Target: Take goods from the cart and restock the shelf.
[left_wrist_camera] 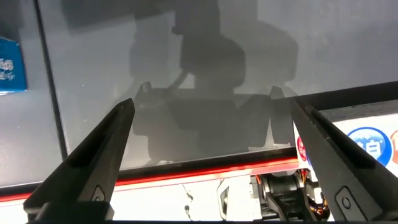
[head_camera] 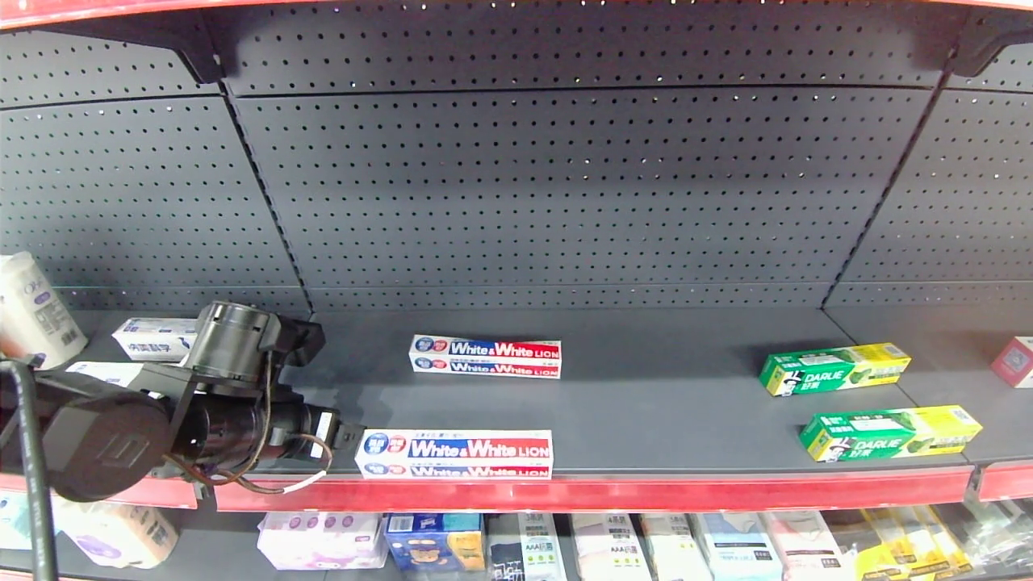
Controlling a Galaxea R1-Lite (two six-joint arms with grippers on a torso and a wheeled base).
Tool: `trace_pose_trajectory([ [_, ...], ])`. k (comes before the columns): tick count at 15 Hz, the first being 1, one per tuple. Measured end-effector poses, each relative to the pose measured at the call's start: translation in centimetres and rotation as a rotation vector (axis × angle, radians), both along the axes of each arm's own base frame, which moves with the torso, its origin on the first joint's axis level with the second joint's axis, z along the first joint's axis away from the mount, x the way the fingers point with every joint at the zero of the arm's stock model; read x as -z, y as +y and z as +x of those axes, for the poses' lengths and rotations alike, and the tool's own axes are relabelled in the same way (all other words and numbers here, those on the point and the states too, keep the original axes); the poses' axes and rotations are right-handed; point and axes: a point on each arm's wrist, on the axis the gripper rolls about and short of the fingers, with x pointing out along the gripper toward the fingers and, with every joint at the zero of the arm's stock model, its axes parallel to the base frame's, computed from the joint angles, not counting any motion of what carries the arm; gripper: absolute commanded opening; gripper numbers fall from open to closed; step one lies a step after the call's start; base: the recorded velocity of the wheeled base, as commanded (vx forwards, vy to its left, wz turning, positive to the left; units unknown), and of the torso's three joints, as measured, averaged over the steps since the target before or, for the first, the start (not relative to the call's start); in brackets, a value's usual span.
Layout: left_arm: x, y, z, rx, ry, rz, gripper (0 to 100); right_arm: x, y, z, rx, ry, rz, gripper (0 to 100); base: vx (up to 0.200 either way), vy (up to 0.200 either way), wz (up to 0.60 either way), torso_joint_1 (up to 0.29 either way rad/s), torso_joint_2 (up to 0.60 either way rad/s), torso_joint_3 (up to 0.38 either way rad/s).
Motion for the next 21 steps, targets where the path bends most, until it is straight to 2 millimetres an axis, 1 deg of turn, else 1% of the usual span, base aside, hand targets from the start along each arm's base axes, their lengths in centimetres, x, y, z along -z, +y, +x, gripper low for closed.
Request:
trace_pose_trajectory([
  [17, -0.02, -0.85, 0.16, 0.028, -0.022, -0.006, 100, 0.0, 0.0, 0.0, 0.0, 0.0, 0.0, 100, 0.0, 0.0, 0.0, 0.0, 0.0, 0.0],
  [21, -0.16, -0.7, 0.0, 0.025, -0.025, -0.005, 100, 0.0, 0.0, 0.0, 0.0, 0.0, -0.001, 100, 0.0, 0.0, 0.0, 0.0, 0.0, 0.0],
])
